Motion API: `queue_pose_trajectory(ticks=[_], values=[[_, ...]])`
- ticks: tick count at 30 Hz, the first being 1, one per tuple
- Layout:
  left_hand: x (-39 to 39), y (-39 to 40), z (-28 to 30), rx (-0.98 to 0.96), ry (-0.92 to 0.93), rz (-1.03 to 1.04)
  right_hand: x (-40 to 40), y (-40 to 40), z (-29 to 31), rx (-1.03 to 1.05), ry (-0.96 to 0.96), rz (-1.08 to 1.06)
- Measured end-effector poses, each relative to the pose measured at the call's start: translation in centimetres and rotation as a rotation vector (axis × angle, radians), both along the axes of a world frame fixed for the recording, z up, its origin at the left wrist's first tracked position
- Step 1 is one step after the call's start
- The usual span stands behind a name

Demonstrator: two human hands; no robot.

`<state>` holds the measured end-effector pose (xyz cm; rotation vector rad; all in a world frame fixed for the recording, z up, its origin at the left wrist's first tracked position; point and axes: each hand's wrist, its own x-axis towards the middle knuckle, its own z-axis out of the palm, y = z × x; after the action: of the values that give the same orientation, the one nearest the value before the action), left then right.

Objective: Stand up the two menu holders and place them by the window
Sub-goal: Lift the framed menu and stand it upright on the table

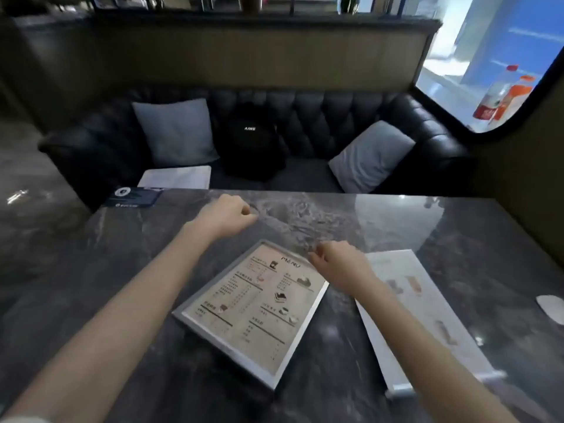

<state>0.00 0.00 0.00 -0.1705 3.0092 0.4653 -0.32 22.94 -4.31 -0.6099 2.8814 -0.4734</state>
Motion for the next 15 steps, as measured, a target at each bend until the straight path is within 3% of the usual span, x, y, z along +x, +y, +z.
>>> queue_pose_trajectory(ticks=[10, 15], values=[[3.2, -2.0, -10.9, 0.0, -0.104, 0.13, 4.0, -0.3, -9.8, -0.187, -0.227, -0.243], [3.8, -3.6, -13.5, -0.113, -0.266, 0.171, 4.9, -0.4, -12.0, -0.485, -0.42, -0.473]])
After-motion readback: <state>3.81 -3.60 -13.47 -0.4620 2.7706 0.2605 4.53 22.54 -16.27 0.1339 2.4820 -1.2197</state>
